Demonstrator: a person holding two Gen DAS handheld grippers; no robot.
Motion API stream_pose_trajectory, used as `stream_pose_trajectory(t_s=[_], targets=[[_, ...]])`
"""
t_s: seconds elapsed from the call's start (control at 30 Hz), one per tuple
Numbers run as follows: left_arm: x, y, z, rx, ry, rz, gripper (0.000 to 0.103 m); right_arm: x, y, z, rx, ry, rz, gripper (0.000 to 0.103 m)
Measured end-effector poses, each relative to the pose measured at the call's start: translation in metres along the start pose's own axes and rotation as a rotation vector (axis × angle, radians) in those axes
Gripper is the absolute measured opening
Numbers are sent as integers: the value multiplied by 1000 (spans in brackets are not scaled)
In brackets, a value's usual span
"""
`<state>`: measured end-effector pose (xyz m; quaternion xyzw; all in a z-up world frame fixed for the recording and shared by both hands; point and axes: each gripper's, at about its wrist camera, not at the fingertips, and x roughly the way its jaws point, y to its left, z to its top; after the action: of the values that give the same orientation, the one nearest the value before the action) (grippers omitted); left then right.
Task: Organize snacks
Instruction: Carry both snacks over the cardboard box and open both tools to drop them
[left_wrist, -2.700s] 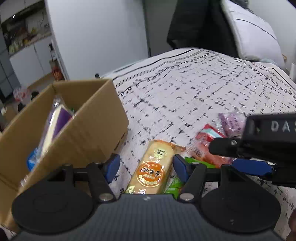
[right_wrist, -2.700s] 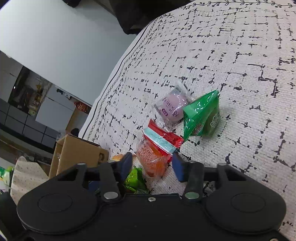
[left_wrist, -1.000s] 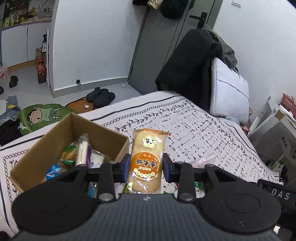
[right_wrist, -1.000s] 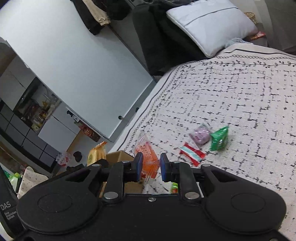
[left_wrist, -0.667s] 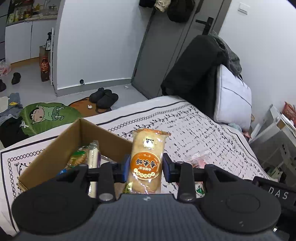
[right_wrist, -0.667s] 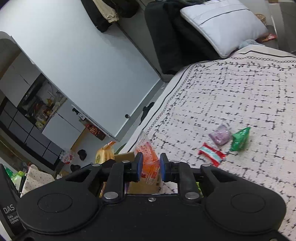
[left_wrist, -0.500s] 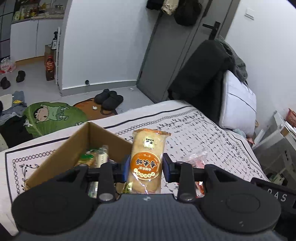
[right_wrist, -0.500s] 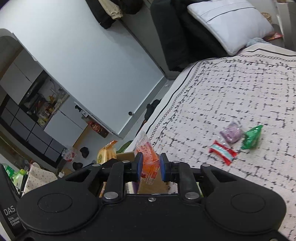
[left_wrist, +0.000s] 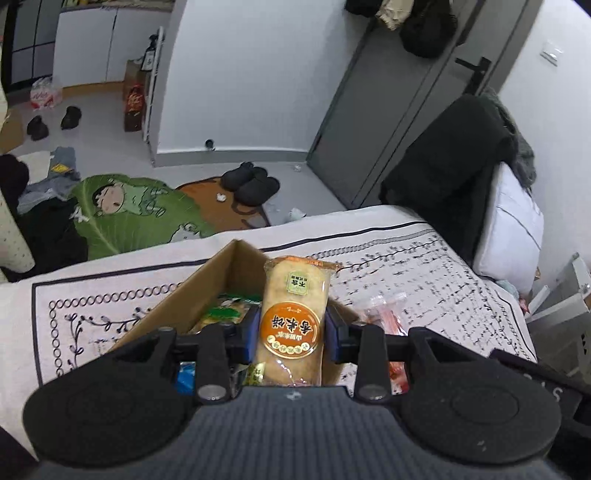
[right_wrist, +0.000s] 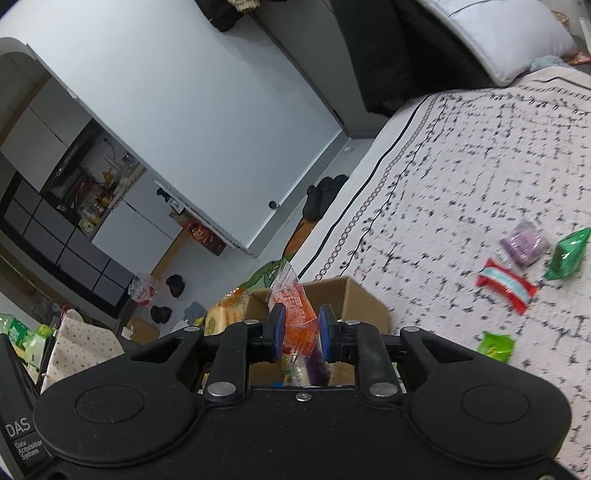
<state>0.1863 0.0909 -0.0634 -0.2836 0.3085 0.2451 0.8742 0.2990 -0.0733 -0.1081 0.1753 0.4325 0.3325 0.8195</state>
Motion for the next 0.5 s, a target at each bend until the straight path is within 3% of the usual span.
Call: stream_pose_trajectory(t_s=[0.37, 0.5], targets=[[14, 22, 2, -50, 56, 57, 35, 26, 9, -7, 10, 38, -12, 19], [16, 24, 1, -58, 58, 84, 40, 30, 11, -8, -1, 51, -14, 19]])
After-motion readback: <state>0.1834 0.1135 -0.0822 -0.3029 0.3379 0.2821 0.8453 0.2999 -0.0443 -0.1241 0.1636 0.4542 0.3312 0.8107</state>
